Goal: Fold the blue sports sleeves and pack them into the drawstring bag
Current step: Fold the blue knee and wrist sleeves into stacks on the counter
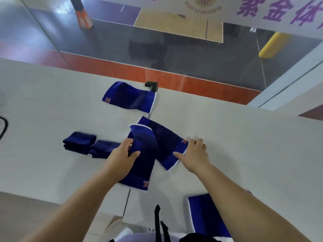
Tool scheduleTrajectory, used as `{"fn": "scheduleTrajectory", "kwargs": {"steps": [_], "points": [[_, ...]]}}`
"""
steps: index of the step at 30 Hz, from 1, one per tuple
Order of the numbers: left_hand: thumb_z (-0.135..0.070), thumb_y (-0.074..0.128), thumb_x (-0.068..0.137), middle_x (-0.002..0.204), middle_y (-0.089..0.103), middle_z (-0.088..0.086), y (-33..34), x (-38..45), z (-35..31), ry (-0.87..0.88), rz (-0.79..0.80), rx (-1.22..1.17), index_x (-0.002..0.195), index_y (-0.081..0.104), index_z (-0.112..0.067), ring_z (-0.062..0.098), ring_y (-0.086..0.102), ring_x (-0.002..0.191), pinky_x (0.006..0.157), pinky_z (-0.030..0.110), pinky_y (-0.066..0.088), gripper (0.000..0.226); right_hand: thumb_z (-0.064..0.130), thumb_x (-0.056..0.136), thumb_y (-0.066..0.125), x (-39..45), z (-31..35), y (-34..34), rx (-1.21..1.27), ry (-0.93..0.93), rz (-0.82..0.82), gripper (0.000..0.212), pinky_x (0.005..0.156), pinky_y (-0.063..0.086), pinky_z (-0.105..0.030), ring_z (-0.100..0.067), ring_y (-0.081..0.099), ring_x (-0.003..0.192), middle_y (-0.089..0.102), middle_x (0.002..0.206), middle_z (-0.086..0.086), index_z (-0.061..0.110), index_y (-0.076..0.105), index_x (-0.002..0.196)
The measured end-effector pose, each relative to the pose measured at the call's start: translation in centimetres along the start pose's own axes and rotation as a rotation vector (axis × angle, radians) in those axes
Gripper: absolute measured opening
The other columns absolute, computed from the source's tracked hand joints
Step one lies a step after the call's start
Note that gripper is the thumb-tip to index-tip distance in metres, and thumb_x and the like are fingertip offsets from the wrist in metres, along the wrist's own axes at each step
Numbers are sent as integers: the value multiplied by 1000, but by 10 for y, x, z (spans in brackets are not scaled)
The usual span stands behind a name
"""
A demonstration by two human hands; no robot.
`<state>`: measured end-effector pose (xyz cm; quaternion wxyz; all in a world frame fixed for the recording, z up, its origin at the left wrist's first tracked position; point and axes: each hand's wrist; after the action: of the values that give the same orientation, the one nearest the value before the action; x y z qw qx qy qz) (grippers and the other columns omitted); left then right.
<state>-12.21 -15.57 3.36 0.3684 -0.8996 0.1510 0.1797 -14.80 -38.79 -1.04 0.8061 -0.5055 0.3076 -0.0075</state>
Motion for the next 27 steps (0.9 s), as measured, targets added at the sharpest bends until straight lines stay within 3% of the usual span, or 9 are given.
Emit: {"fn": "scheduleTrajectory", "kwargs": {"steps": [5,8,10,14,16,21,24,27], "points": [[-23,54,92,96,66,-6,5,2,0,-8,28,-9,109,49,-25,9,60,84,66,26,45,18,36,78,74,3,-1,4,105,65,-4,65,90,44,-38,-29,42,119,41,133,-9,11,39,127],[-23,53,93,99,66,-6,10,3,-2,-12,48,-2,115,49,-24,11,61,86,67,27,47,23,17,84,67,-3,-15,-1,290,121,-5,48,75,46,-35,-28,57,97,58,109,-7,10,39,123],[-23,52,94,101,64,-6,15,5,-6,-6,68,0,119,48,-24,10,60,86,65,26,48,25,9,84,59,-8,-28,-8,333,167,-80,34,64,44,-33,-26,56,82,57,95,-5,9,42,113],[-20,50,95,103,58,-6,27,8,-15,-4,117,-2,128,43,-24,12,59,85,62,26,46,34,9,88,53,-16,-55,-29,405,188,-288,10,51,32,-26,-16,44,63,52,88,-7,12,44,87],[-18,50,95,100,59,-6,35,10,-18,3,140,13,132,40,-23,14,59,86,68,29,46,39,9,90,51,-20,-66,-41,464,183,-384,12,52,31,-26,-17,43,62,51,88,-8,14,43,83],[-10,47,96,82,57,-7,53,12,-22,-7,176,13,132,38,-20,9,56,75,60,27,45,39,5,95,41,-36,-73,-64,564,150,-477,15,65,39,-30,-21,52,80,55,92,1,20,43,94],[-6,45,96,81,55,-5,58,11,-21,-49,138,-38,134,36,-16,11,56,74,60,29,45,41,4,94,41,-42,-72,-67,742,197,-513,15,58,38,-25,-14,50,72,52,83,9,18,45,97],[-4,44,95,82,54,-4,60,10,-19,-103,86,-102,133,33,-16,15,56,74,63,34,49,41,6,92,47,-43,-69,-68,992,261,-568,7,62,42,-25,-17,49,71,51,81,4,13,48,93]]}}
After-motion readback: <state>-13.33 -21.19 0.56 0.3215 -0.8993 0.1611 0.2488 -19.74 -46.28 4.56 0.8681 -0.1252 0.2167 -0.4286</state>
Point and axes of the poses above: each hand's wrist, its own x-axis towards the middle knuckle, its own y-axis out of the palm, z = x × y
